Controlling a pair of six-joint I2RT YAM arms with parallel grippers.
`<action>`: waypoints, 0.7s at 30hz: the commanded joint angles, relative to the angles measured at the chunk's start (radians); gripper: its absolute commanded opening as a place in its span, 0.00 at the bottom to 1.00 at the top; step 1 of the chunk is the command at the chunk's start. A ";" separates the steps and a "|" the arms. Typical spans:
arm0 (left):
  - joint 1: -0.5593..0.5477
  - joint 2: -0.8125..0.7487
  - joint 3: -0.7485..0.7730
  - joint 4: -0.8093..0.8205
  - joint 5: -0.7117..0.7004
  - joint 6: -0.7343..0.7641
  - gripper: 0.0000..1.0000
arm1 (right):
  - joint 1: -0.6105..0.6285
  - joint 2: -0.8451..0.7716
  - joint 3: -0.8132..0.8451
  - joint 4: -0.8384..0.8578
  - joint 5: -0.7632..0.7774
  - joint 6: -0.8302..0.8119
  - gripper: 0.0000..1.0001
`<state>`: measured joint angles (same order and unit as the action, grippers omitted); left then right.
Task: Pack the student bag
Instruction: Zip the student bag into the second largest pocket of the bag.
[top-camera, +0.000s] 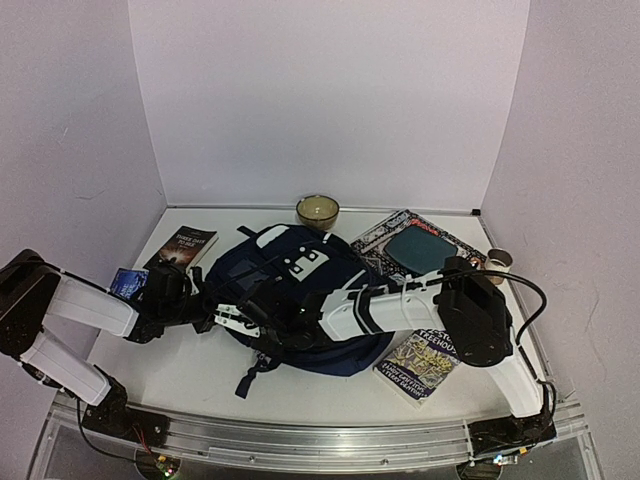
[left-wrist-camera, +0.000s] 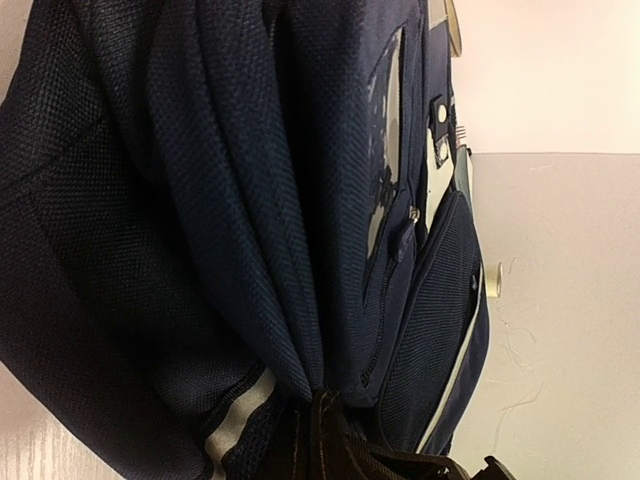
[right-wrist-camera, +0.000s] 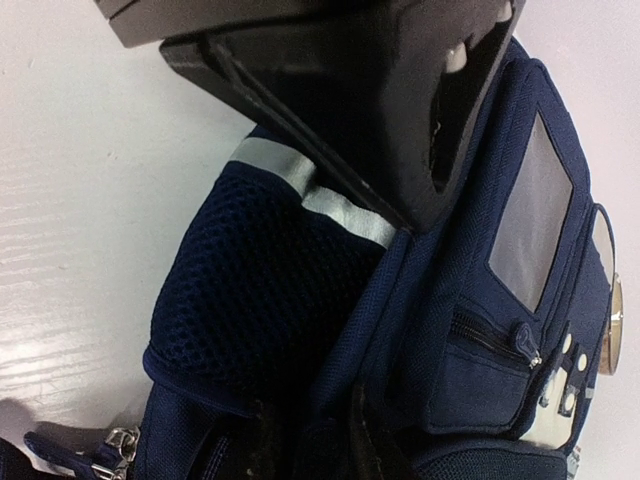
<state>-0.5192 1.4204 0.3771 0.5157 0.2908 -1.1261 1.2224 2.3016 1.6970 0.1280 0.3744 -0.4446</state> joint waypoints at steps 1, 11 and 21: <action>-0.023 -0.011 0.019 0.052 0.036 0.010 0.00 | 0.000 -0.061 -0.031 -0.017 -0.037 0.024 0.14; -0.005 0.044 0.056 0.049 0.012 0.051 0.00 | 0.005 -0.243 -0.189 -0.034 -0.141 0.142 0.01; 0.017 0.081 0.080 0.045 0.029 0.058 0.00 | 0.006 -0.328 -0.331 -0.016 -0.210 0.309 0.02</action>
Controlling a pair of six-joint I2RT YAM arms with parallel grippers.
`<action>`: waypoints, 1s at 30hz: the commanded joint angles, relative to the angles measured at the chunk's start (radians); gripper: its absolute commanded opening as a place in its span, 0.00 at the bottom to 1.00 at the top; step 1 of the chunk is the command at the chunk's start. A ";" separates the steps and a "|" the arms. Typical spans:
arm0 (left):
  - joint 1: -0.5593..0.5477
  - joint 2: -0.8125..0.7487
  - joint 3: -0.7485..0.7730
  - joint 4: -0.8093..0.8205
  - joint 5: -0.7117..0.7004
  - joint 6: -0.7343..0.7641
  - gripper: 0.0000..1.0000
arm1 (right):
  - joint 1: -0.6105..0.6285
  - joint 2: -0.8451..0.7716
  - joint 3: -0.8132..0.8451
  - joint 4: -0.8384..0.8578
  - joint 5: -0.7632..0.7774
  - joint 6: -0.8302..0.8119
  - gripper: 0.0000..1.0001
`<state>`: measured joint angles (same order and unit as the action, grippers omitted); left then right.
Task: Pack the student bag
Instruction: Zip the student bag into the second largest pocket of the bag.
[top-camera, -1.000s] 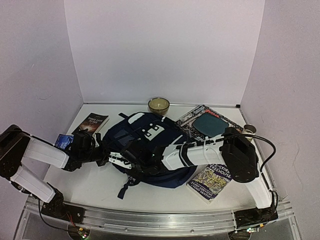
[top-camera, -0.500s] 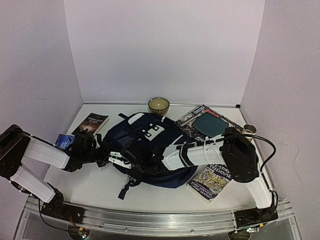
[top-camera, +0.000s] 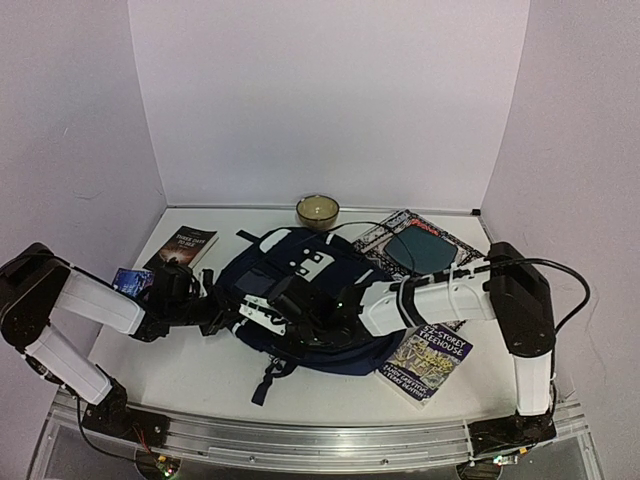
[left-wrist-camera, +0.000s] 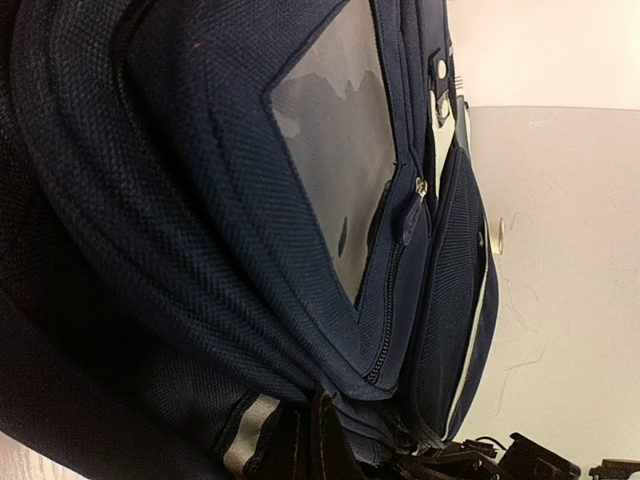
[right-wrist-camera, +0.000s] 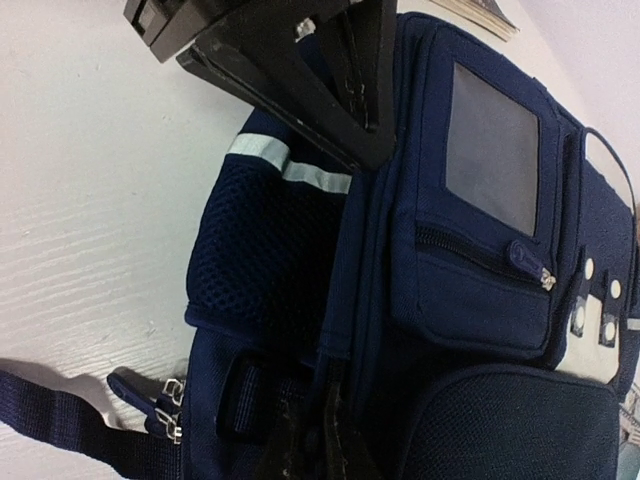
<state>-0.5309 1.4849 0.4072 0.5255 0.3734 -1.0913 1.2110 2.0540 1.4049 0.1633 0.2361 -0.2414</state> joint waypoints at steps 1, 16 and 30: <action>0.029 0.014 0.050 0.036 -0.052 0.022 0.00 | 0.019 -0.082 -0.046 -0.044 -0.076 0.122 0.02; 0.135 -0.006 0.048 0.000 -0.071 0.085 0.00 | 0.021 -0.299 -0.243 -0.019 -0.100 0.311 0.00; 0.246 0.014 0.090 -0.068 -0.025 0.178 0.00 | 0.026 -0.345 -0.314 0.023 -0.182 0.452 0.00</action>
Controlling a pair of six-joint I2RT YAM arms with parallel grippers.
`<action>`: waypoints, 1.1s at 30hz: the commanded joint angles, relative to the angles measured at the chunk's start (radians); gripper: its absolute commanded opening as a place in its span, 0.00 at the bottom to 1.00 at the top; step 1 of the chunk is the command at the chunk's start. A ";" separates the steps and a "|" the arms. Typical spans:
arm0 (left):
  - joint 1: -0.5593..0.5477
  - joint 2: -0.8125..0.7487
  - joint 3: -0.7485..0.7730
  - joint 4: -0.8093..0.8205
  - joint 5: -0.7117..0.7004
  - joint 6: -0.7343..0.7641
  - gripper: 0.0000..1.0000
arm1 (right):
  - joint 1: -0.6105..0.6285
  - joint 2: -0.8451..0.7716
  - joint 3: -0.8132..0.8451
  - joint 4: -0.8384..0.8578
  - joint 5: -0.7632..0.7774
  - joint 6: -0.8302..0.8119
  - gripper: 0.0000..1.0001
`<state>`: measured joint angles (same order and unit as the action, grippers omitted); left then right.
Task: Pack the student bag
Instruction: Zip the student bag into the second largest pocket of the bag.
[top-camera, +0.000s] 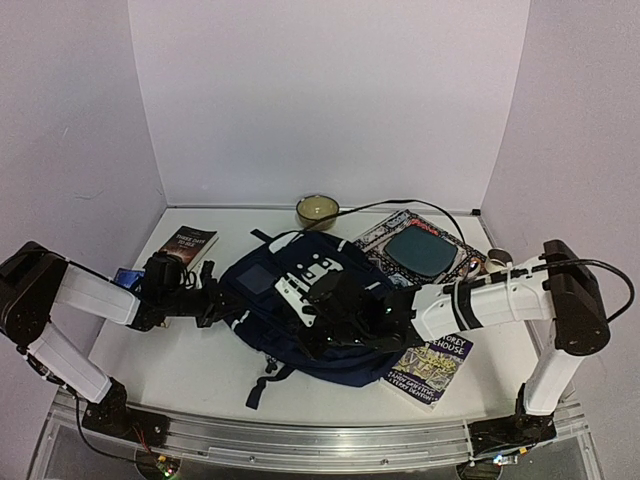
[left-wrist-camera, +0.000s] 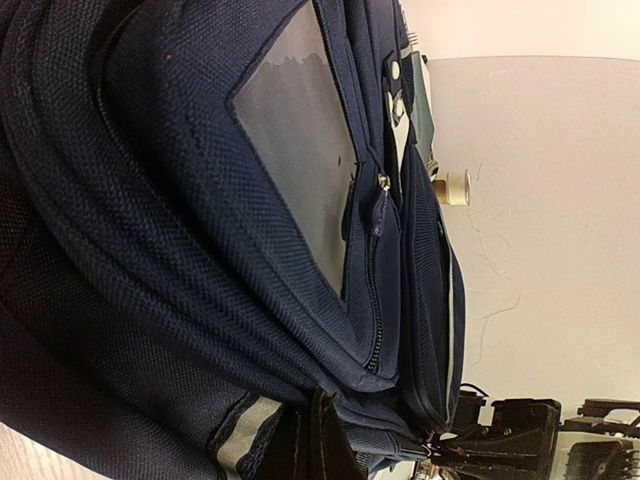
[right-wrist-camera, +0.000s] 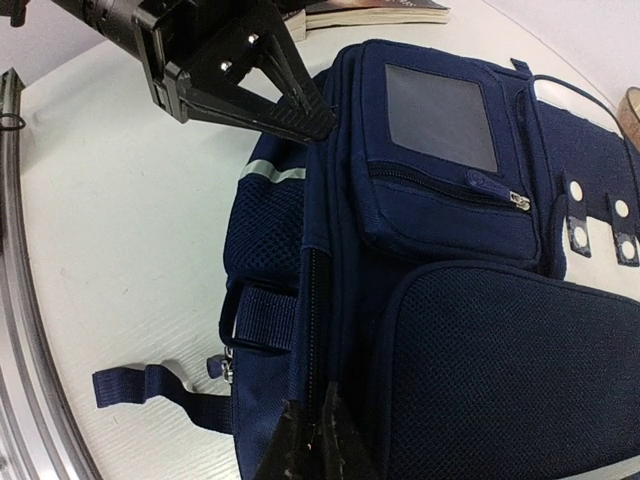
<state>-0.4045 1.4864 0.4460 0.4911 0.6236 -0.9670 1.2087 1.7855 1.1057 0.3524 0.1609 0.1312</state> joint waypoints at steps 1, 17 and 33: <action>0.120 0.012 0.051 -0.034 -0.260 0.052 0.00 | 0.028 -0.075 -0.007 -0.168 -0.109 0.092 0.00; 0.078 -0.233 -0.077 -0.034 -0.231 -0.049 0.00 | 0.028 0.139 0.224 -0.235 -0.006 0.298 0.13; 0.036 -0.219 -0.083 -0.023 -0.265 -0.053 0.00 | 0.013 0.204 0.300 -0.242 -0.114 0.419 0.04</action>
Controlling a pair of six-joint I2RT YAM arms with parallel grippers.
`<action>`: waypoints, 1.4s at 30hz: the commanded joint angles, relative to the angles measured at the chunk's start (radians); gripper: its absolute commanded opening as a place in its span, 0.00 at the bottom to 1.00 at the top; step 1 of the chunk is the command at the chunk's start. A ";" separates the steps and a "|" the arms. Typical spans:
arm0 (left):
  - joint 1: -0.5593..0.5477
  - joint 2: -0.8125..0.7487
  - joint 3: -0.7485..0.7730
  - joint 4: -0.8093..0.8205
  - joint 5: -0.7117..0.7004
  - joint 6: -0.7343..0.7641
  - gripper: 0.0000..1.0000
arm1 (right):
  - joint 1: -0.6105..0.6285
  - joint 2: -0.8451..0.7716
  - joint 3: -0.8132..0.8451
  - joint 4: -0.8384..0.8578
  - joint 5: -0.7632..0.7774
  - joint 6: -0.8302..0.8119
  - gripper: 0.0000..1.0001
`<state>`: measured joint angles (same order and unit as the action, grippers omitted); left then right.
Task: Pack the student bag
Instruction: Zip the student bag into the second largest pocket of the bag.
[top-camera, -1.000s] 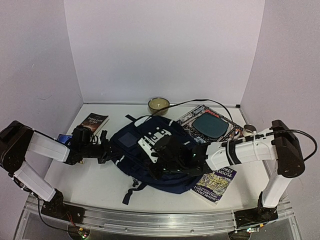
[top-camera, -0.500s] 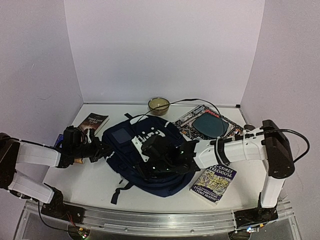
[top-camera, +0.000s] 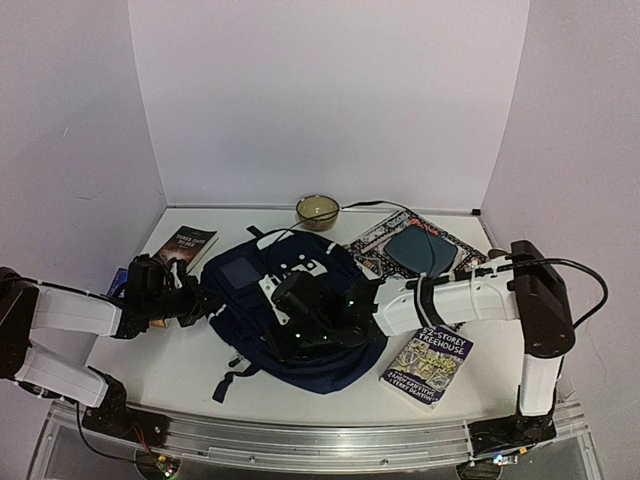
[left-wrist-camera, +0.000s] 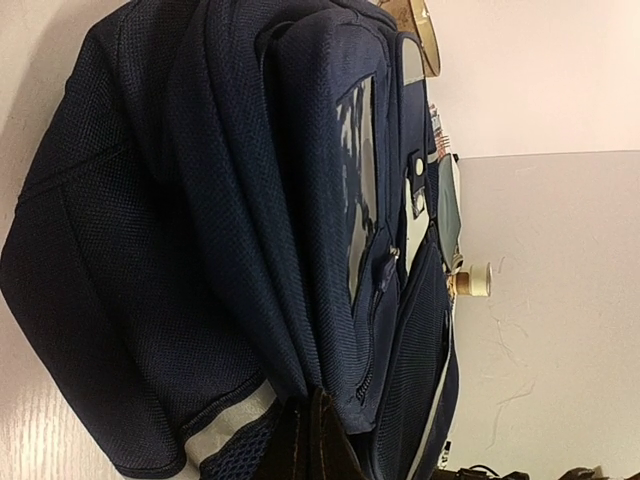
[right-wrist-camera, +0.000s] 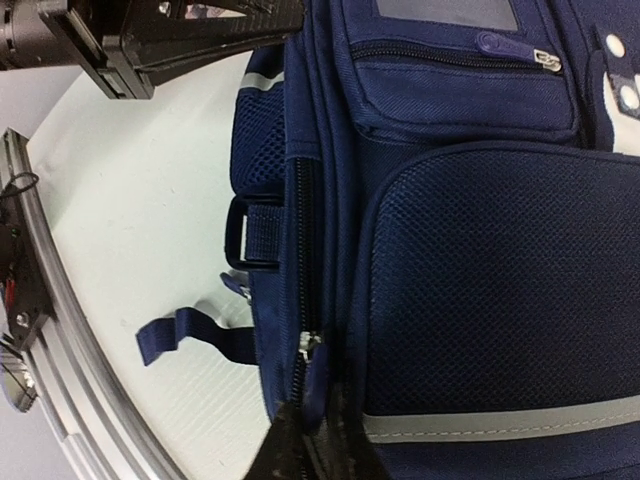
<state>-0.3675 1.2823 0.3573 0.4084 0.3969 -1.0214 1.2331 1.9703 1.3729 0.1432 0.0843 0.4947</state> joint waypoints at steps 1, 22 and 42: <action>-0.001 -0.017 0.004 0.060 -0.042 0.002 0.00 | -0.014 0.018 0.032 -0.033 -0.045 0.070 0.02; 0.042 0.122 0.034 0.060 -0.211 0.078 0.00 | -0.017 -0.318 -0.253 -0.042 -0.096 -0.002 0.00; -0.098 -0.017 -0.020 0.063 -0.123 0.034 0.00 | -0.041 -0.039 0.153 -0.183 0.000 -0.089 0.01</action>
<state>-0.4390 1.3332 0.3727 0.4689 0.3656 -0.9507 1.2027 1.9015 1.4460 -0.0161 0.1284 0.2751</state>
